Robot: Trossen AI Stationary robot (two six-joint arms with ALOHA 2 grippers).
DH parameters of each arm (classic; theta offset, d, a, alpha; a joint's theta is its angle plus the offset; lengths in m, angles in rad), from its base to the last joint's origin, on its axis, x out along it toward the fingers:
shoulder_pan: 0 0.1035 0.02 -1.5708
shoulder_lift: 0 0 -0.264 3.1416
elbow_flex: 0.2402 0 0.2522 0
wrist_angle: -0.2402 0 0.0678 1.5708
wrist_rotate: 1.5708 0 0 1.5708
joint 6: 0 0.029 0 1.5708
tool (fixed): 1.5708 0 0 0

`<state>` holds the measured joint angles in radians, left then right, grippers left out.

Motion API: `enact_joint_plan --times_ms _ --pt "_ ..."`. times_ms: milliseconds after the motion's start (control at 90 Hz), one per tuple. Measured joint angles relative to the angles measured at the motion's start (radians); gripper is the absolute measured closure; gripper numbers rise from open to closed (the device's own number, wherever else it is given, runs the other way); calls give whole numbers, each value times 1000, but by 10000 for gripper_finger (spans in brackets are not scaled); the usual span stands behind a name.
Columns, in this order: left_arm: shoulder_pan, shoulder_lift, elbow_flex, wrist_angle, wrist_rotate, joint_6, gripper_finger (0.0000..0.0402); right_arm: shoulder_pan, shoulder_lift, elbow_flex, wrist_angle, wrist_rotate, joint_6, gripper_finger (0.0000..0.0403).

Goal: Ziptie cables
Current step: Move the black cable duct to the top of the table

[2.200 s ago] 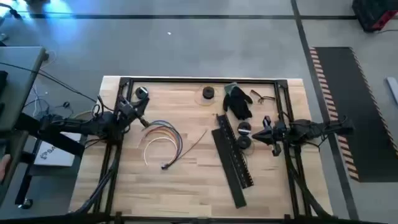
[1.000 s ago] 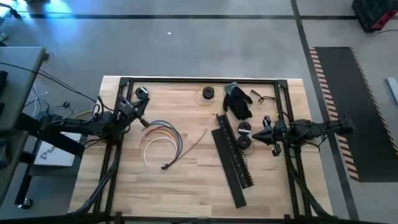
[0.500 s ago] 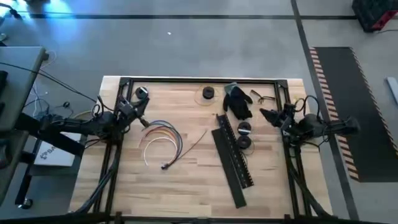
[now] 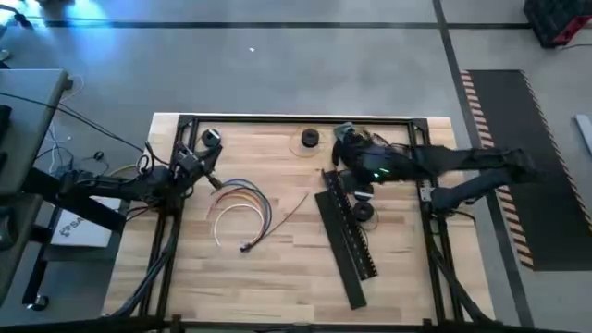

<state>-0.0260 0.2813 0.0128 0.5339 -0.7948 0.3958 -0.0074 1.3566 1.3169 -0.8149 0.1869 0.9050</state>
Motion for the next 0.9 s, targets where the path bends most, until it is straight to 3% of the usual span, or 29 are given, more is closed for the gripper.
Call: enact_joint_plan --times_ms 200,289,367,522,900 --pt "0 0 0 1 1 0 402 -114 311 371 -324 -130 -64 222" --pt "0 0 0 0 2 0 402 -163 424 449 -418 -208 -74 162" --pt "0 0 0 0 2 0 402 -202 501 464 -419 -286 -130 134" --pt "0 0 0 0 3 0 402 -258 625 448 -423 -342 -175 141" --pt "0 0 0 0 3 0 402 -276 821 448 -435 -344 -282 230"
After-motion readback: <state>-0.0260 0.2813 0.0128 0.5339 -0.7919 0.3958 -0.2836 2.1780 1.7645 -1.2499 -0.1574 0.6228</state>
